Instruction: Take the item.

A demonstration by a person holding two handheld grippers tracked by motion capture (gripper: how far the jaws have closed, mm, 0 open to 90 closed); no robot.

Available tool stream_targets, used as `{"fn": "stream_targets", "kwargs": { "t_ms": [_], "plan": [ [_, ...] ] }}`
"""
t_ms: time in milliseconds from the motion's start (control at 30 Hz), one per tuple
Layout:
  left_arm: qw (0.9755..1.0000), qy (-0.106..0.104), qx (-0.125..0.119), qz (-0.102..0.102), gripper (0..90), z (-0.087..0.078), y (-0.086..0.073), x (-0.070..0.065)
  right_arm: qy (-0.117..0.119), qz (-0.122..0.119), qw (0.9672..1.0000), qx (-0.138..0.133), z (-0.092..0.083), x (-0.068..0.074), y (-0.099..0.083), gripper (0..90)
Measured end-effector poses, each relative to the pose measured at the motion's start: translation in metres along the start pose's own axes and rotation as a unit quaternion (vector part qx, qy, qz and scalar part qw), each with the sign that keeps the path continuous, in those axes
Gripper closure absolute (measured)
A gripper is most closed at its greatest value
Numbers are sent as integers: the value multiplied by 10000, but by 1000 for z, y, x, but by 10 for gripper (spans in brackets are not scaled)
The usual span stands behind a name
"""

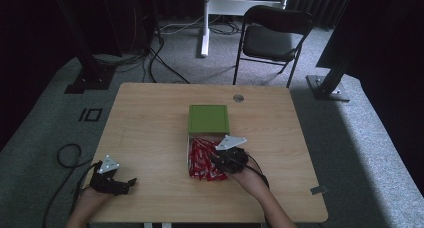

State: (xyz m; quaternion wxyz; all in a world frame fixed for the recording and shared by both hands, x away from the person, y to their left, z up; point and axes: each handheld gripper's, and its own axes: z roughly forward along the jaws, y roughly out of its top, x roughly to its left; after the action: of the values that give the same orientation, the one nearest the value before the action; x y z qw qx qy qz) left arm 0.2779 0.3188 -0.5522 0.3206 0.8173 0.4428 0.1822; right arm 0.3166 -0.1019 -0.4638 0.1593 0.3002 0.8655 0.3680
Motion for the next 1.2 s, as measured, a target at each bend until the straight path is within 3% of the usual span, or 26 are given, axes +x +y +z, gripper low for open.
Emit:
{"fn": "stream_targets", "kwargs": {
  "t_ms": [233,500,667,833,1200],
  "plan": [
    [10000,1,-1,-1,6,0,0,0,-141,87,9997,160,7,0,1,667],
    [10000,0,0,-1,7,0,0,0,-303,120,9993,208,12,0,1,823],
    [10000,0,0,-1,7,0,0,0,-365,37,9992,186,9,1,2,842],
    [10000,-1,0,-2,7,0,0,0,-181,127,9997,73,-2,-3,4,846],
    [10000,-3,6,1,7,0,0,0,-61,264,9994,-229,-20,-4,4,846]
  ]
}}
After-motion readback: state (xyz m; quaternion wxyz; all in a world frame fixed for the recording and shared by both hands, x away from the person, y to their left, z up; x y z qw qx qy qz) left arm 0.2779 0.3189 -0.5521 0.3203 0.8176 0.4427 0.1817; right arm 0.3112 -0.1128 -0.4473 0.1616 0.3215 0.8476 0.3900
